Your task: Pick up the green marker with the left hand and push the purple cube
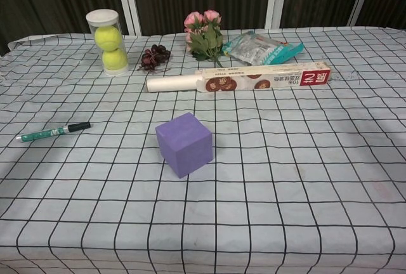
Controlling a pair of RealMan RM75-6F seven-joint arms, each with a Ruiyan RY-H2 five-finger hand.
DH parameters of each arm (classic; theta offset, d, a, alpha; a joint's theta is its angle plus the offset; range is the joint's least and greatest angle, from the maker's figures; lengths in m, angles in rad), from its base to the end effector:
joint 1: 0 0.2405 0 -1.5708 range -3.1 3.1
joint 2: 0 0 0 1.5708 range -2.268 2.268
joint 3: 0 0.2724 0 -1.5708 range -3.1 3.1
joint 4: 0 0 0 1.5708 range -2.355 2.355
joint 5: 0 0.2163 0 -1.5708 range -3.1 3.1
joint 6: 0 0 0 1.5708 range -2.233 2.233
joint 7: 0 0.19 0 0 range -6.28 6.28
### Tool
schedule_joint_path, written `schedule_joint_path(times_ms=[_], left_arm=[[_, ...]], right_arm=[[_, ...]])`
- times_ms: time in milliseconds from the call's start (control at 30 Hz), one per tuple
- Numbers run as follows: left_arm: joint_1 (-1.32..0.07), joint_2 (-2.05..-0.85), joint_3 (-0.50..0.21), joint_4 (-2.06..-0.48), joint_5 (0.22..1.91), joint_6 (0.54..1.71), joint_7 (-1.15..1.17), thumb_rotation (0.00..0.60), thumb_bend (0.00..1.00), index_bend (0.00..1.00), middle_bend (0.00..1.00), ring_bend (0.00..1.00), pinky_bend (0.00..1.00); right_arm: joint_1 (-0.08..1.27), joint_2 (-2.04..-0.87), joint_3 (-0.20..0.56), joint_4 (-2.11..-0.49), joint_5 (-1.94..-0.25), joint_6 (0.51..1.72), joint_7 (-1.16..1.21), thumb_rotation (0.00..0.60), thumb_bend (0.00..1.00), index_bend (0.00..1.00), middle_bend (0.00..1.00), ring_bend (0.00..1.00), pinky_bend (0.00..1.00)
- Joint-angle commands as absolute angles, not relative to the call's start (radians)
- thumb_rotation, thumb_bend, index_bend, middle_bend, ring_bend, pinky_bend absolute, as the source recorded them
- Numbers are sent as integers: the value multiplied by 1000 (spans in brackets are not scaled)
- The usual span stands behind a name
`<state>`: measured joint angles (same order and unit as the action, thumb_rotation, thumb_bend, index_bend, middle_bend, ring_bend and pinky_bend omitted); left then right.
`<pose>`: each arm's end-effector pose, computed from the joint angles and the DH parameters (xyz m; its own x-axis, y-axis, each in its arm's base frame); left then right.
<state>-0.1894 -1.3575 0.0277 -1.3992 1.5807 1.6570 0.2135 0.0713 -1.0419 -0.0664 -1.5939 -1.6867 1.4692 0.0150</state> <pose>-0.3000 0.2446 0.1071 0.5401 -0.1653 0.8252 0.8115 -0.1574 -0.5627 -0.3231 -0.1953 0.1510 0.4854 -0.1340 0.8640 -0.8698 -0.1738 0.4618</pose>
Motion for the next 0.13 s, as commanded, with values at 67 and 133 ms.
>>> schedule_joint_path(times_ms=[67,133], left_arm=[[-112,-1262,59,-1475,1641,1734,196,600,359,0,52,0,88],[-114,-1252,57,-1487,1629,1707,191,600,359,0,50,0,88]], right_arm=[[77,-1046,-67,-1595,-1682,1453,2,600,305,0,0,0,56],[82,-1048,-67,-1597,-1679,1440,-6,600,305,0,0,0,56]])
